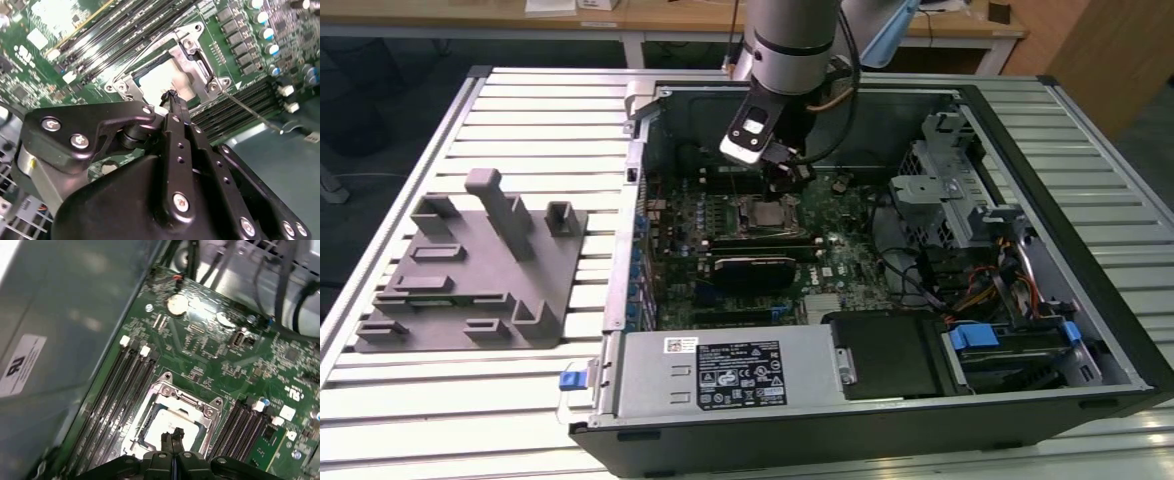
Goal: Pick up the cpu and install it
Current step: 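Close the cpu cover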
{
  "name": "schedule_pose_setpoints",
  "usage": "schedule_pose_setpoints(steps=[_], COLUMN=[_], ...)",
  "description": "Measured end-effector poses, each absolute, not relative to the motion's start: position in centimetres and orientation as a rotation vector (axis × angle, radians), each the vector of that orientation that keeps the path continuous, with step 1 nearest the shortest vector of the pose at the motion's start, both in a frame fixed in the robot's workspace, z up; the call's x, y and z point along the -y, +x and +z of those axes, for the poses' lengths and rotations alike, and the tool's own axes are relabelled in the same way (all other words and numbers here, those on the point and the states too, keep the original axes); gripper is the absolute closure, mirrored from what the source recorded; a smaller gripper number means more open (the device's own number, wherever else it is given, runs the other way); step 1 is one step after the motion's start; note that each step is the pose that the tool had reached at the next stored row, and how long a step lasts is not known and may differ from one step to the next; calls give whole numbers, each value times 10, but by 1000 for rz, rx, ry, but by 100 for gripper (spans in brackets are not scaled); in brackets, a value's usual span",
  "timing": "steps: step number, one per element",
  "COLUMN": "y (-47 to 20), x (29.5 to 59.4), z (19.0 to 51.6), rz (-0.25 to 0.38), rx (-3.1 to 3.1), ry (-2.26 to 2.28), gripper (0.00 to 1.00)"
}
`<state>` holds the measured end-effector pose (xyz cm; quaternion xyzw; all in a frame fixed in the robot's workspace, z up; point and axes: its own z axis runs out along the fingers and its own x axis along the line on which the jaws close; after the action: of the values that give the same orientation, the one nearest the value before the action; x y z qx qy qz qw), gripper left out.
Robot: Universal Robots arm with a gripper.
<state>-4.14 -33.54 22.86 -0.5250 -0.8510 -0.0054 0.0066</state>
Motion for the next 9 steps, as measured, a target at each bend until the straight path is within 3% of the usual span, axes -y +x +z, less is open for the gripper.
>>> schedule_pose_setpoints(steps=[9], y=[-41], x=[335], z=[229], rz=[-15], rx=[2788], ry=[-1418], gripper=[89])
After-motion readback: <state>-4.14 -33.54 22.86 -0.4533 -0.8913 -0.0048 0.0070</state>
